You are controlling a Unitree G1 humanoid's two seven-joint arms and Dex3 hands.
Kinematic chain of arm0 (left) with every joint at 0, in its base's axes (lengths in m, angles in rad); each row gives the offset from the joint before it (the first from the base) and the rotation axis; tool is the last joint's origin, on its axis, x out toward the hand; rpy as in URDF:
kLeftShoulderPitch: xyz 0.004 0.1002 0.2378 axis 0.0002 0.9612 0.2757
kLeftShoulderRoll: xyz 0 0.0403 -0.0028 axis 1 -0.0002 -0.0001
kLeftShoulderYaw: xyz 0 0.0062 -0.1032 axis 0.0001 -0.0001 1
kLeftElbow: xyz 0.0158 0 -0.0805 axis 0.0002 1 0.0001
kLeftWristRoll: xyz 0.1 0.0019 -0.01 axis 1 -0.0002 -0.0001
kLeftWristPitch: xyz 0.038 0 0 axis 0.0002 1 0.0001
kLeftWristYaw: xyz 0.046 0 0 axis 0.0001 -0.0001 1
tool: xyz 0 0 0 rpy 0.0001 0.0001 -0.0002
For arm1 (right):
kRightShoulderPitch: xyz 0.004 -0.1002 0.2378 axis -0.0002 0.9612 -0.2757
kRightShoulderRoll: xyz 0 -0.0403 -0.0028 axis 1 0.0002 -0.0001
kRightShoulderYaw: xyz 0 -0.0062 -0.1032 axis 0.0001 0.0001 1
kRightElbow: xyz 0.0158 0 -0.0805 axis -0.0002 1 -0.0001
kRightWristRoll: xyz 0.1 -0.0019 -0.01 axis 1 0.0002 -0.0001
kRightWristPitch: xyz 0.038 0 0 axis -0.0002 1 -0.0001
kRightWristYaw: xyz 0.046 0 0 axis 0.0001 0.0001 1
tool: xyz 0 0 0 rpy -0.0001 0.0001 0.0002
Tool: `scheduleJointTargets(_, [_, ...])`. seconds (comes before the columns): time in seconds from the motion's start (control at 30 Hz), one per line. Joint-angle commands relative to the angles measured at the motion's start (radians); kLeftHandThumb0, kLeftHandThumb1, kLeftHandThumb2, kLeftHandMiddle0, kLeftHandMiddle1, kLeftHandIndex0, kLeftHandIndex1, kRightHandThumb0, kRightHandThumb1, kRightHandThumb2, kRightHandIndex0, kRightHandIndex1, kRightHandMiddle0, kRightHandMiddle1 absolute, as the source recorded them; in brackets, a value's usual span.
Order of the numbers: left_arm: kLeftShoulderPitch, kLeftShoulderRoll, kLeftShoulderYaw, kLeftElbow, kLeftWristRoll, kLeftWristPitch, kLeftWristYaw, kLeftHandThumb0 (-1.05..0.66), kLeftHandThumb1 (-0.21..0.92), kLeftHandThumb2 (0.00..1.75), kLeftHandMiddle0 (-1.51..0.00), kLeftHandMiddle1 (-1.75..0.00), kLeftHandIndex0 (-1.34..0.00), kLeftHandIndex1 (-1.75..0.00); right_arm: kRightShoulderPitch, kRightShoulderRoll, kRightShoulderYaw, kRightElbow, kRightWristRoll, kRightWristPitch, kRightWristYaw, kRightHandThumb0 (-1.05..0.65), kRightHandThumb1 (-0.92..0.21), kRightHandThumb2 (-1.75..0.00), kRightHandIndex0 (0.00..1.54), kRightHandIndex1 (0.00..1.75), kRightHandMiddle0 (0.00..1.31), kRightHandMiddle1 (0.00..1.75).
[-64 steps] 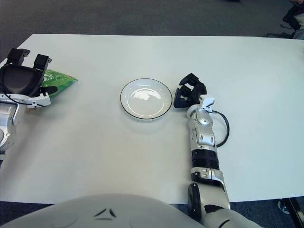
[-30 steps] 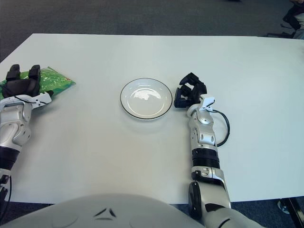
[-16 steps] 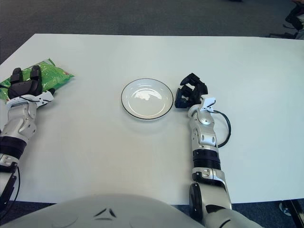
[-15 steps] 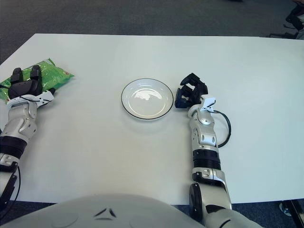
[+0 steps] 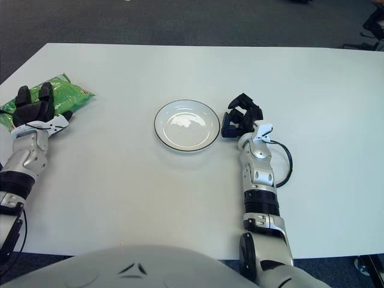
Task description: Put the snack into the plate.
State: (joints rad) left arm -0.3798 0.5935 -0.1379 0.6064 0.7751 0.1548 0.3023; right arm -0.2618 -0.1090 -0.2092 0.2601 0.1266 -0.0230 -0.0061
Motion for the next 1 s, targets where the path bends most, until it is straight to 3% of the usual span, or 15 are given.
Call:
scheduleJointTargets(0.0, [0.038,-0.029,-0.023,0.089,-0.033,-0.064,0.049,-0.86,0.62,0.73,0.0,-0.98,0.0,-0.88,0.085,0.011,0.002,0.046,-0.002,0.032,0.002,-0.01,0.06,-1.75,0.89,1.75,0.68,1.74])
scheduleJointTargets(0.07, [0.032,-0.027,-0.029,0.109,-0.039,-0.083,0.075,-0.73,0.43,0.91,0.0,-1.25,0.0,-1.05,0.084,0.01,0.002,0.043,-0.002,0.036,0.002,-0.01,0.06,-1.75,0.89,1.75,0.68,1.74])
scheduleJointTargets(0.13, [0.022,-0.025,-0.034,0.147,-0.042,-0.106,0.108,-0.64,0.32,1.02,0.0,-1.42,0.0,-1.2,0.085,0.009,0.003,0.041,-0.002,0.041,0.002,-0.01,0.06,-1.75,0.89,1.75,0.68,1.74])
scheduleJointTargets(0.2, [0.011,-0.026,-0.039,0.181,-0.045,-0.123,0.136,-0.48,0.2,1.18,0.0,-1.61,0.0,-1.49,0.085,0.009,0.003,0.04,-0.002,0.044,0.003,-0.01,0.06,-1.75,0.89,1.75,0.68,1.74])
scheduleJointTargets(0.33, [-0.008,-0.027,-0.049,0.229,-0.055,-0.146,0.177,-0.16,0.1,1.38,0.0,-1.72,0.0,-1.69,0.087,0.007,0.005,0.038,-0.001,0.044,0.007,-0.01,0.06,-1.75,0.89,1.75,0.68,1.74])
scheduleJointTargets(0.53, [-0.024,-0.027,-0.067,0.272,-0.062,-0.161,0.229,0.09,0.09,1.51,-0.1,-1.74,-0.08,-1.74,0.088,0.005,0.006,0.038,0.0,0.044,0.016,-0.01,0.06,-1.75,0.89,1.75,0.68,1.74])
scheduleJointTargets(0.6, [-0.027,-0.027,-0.073,0.279,-0.064,-0.161,0.235,0.26,0.24,1.37,-0.31,-1.74,-0.18,-1.74,0.088,0.004,0.007,0.039,0.001,0.043,0.02,-0.01,0.06,-1.75,0.89,1.75,0.69,1.74])
scheduleJointTargets(0.7, [-0.031,-0.028,-0.079,0.289,-0.069,-0.159,0.238,0.39,0.32,1.29,-0.48,-1.75,-0.35,-1.75,0.088,0.004,0.007,0.04,0.001,0.041,0.024,-0.01,0.07,-1.75,0.89,1.75,0.69,1.73])
scheduleJointTargets(0.73, [-0.032,-0.028,-0.08,0.289,-0.07,-0.155,0.237,0.4,0.33,1.29,-0.5,-1.75,-0.38,-1.75,0.088,0.003,0.007,0.041,0.001,0.039,0.026,-0.01,0.07,-1.75,0.89,1.75,0.69,1.73])
scheduleJointTargets(0.83, [-0.032,-0.027,-0.083,0.287,-0.073,-0.148,0.235,0.14,0.2,1.45,-0.6,-1.74,-0.54,-1.74,0.089,0.001,0.006,0.039,0.001,0.037,0.031,-0.01,0.07,-1.75,0.89,1.75,0.69,1.73])
scheduleJointTargets(0.97, [-0.028,-0.026,-0.08,0.281,-0.088,-0.16,0.227,0.04,0.06,1.57,-0.75,-1.62,-0.67,-1.74,0.089,0.001,0.004,0.04,0.004,0.034,0.036,-0.01,0.07,-1.75,0.89,1.75,0.69,1.73])
